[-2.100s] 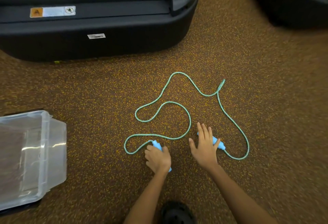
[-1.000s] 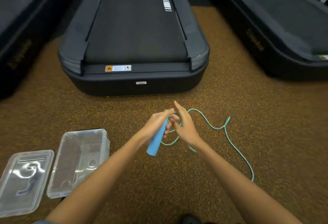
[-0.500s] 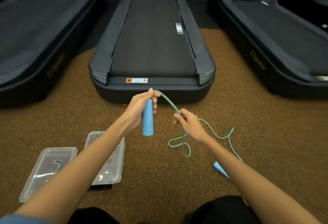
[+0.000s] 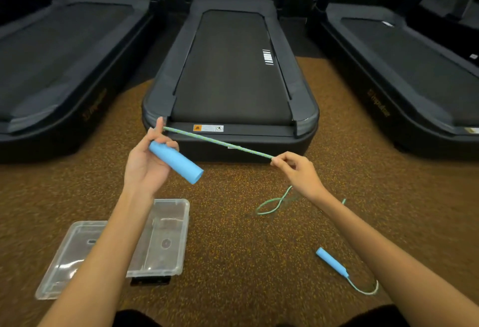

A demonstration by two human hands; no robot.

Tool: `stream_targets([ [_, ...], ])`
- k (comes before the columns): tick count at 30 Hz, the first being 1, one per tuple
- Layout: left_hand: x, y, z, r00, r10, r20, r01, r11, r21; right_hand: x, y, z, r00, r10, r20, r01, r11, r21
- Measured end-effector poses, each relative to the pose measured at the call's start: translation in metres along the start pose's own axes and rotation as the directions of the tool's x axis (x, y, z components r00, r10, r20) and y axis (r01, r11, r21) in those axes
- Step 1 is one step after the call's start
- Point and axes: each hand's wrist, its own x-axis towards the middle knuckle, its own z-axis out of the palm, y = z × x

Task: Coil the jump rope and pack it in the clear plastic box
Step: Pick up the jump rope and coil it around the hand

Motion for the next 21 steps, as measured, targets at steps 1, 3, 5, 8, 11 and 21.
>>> stream_targets([
  [1,-0.001,0.003,-0.005,0.999,-0.041,0.012,0.042,0.998,-0.055,-0.002,0.001,0.002,1.0,-0.001,-0.009,0.001,1.0,0.0],
  [3,-0.002,0.004,-0.011,0.99,-0.136,0.042,0.14,0.984,-0.11,-0.008,0.001,0.007,1.0,-0.01,0.0,0.01,1.0,0.019],
  [5,-0.002,0.0,-0.009,0.99,-0.141,0.017,0.141,0.99,0.0,-0.014,-0.002,0.012,0.999,-0.023,0.048,0.021,0.999,0.035],
  [8,-0.004,-0.008,0.005,0.996,-0.084,0.03,0.074,0.969,0.237,-0.017,-0.01,0.011,0.983,-0.022,0.181,0.018,1.0,0.02],
  [11,-0.004,-0.012,0.016,0.993,-0.104,0.051,0.073,0.903,0.424,-0.018,-0.016,0.002,0.968,-0.064,0.241,0.067,0.998,-0.003],
  [21,0.004,-0.034,0.016,0.981,-0.171,-0.093,0.194,0.842,0.503,-0.018,-0.024,-0.018,0.97,-0.154,0.19,0.183,0.973,-0.143],
])
